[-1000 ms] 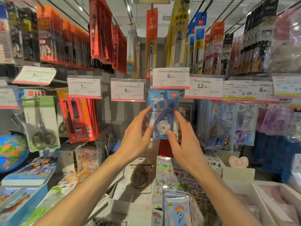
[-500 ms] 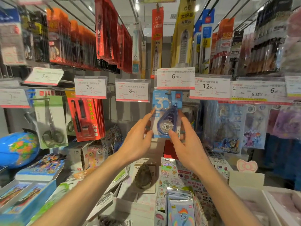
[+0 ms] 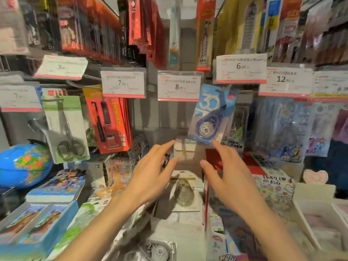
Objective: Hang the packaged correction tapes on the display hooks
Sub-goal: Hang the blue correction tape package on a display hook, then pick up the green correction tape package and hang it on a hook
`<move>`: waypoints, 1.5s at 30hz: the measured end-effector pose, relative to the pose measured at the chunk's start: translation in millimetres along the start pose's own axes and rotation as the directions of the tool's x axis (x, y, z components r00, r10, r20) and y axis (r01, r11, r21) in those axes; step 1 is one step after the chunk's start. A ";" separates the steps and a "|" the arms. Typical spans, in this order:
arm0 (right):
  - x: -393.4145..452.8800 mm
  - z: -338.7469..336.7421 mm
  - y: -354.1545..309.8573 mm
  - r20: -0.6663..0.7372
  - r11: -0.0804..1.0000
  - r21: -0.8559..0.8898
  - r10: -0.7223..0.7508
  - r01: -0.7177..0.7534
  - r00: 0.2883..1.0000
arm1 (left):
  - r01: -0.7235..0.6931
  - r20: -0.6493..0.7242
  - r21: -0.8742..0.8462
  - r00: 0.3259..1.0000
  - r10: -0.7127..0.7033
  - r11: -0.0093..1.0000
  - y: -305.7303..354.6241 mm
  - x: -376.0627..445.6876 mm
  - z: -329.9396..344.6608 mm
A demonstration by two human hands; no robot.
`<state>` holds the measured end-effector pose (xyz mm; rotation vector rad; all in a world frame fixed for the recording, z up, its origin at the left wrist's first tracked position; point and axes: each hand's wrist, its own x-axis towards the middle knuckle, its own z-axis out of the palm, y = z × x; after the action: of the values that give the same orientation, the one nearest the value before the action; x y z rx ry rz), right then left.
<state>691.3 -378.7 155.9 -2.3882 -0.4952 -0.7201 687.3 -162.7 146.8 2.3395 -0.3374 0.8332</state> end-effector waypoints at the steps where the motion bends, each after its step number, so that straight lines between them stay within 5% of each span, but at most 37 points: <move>1: -3.1 7.9 -5.9 -0.013 0.997 -0.076 -0.016 0.015 1.000 | -0.014 0.009 0.043 1.000 0.014 0.999 -11.7 -6.5 -6.8; 6: -16.2 53.5 -43.3 -0.041 0.957 -0.290 -0.009 -0.003 0.999 | -0.033 0.083 0.167 0.996 0.019 0.985 -83.4 -39.4 -45.7; 14: -50.7 132.8 -98.5 0.130 0.930 -0.357 0.143 -0.089 0.981 | -0.025 0.280 0.271 0.958 -0.054 0.962 -170.0 -83.9 -87.5; 19: -56.0 171.8 -105.7 0.243 0.879 -0.459 0.261 -0.126 0.934 | -0.006 0.402 0.281 0.909 -0.112 0.960 -193.5 -95.2 -96.4; 28: -5.4 211.6 -118.2 0.224 0.803 -0.571 0.352 -0.170 0.909 | 0.004 0.498 0.345 0.847 -0.187 0.939 -215.4 -97.9 -91.6; 35: 11.8 210.9 -116.6 0.238 0.835 -0.477 0.424 -0.275 0.874 | 0.040 0.467 0.344 0.860 -0.208 0.938 -214.6 -97.1 -89.7; 45: 25.8 191.2 -107.5 0.226 0.837 -0.105 0.546 -0.537 0.807 | 0.101 0.402 0.271 0.892 -0.208 0.957 -206.2 -89.3 -81.5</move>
<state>730.3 -172.4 87.3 -2.4855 0.1242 -0.1711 667.1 50.9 41.3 2.7347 -0.2307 0.2852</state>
